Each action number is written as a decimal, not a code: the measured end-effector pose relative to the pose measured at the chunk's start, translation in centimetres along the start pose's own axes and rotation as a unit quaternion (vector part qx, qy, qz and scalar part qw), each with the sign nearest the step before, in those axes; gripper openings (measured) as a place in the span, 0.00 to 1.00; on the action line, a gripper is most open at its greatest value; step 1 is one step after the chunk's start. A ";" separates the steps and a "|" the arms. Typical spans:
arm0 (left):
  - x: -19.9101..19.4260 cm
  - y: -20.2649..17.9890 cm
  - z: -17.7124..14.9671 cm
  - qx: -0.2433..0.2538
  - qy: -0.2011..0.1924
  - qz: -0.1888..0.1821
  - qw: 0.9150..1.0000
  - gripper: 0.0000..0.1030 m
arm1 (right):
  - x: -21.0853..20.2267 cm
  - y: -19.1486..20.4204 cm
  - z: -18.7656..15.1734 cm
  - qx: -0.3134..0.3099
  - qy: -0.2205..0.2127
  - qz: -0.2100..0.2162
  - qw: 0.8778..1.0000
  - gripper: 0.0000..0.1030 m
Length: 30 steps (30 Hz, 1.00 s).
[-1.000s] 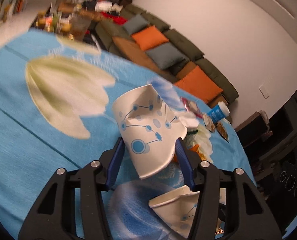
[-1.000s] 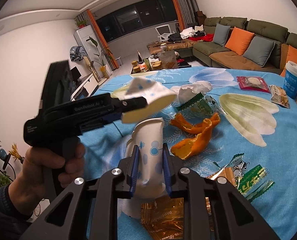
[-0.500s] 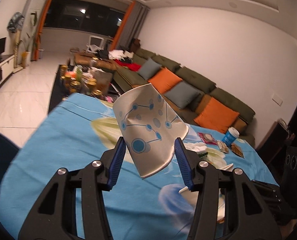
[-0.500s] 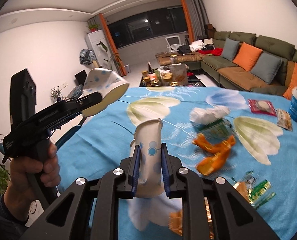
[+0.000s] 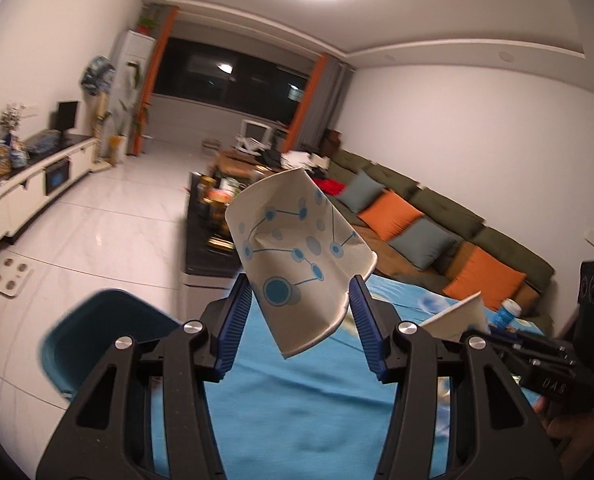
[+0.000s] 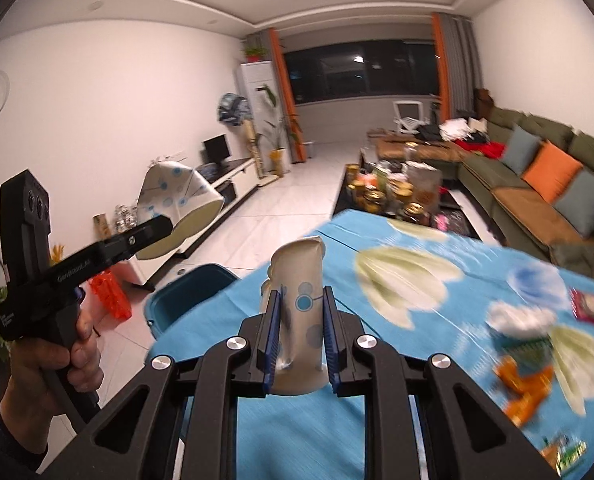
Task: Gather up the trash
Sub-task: 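Lift both paper cups and carry them toward the teal bin, then open both grippers over the teal bin to drop the paper cups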
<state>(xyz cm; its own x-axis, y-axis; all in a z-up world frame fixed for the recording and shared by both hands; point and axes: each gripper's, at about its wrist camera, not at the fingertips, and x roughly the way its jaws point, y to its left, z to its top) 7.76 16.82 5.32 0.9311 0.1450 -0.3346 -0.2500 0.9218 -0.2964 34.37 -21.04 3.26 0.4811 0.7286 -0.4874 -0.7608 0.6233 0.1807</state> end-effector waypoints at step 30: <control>3.5 18.0 -3.2 -0.037 0.145 0.157 0.976 0.50 | 23.7 13.7 5.3 -0.098 0.135 0.049 0.985 0.17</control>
<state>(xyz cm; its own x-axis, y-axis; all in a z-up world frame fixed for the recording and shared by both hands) 5.70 32.81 -4.04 0.6937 0.2989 -0.6553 -0.5399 0.8180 -0.1983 37.66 6.31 -1.25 0.2889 0.6638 -0.6899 -0.8799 0.4680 0.0818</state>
